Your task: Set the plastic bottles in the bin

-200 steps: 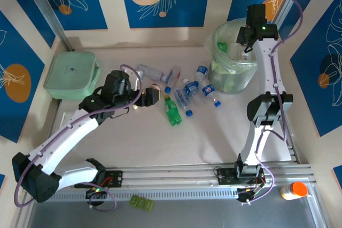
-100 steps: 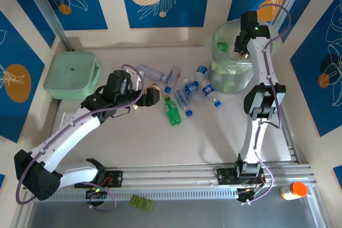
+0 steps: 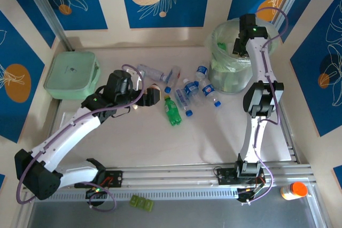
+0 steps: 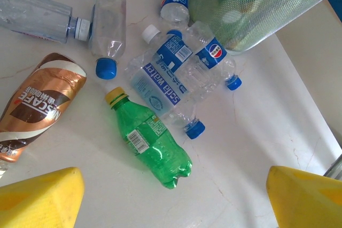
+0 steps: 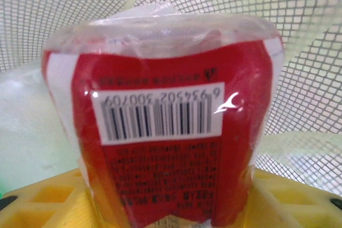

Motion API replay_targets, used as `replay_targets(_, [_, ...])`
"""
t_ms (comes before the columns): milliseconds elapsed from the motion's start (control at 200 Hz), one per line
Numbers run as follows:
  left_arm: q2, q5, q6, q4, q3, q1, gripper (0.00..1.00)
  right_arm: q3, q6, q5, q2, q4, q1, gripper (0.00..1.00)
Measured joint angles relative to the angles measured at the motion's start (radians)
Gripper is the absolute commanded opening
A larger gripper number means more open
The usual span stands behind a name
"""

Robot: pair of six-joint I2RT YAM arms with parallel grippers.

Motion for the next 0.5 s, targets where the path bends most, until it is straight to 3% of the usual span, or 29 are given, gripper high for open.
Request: replay_targets(500, [0.0,-0.019,0.002,0.0,0.0,0.0,0.89,0.019,0.013,0.004,-0.038,-0.043,0.019,0.85])
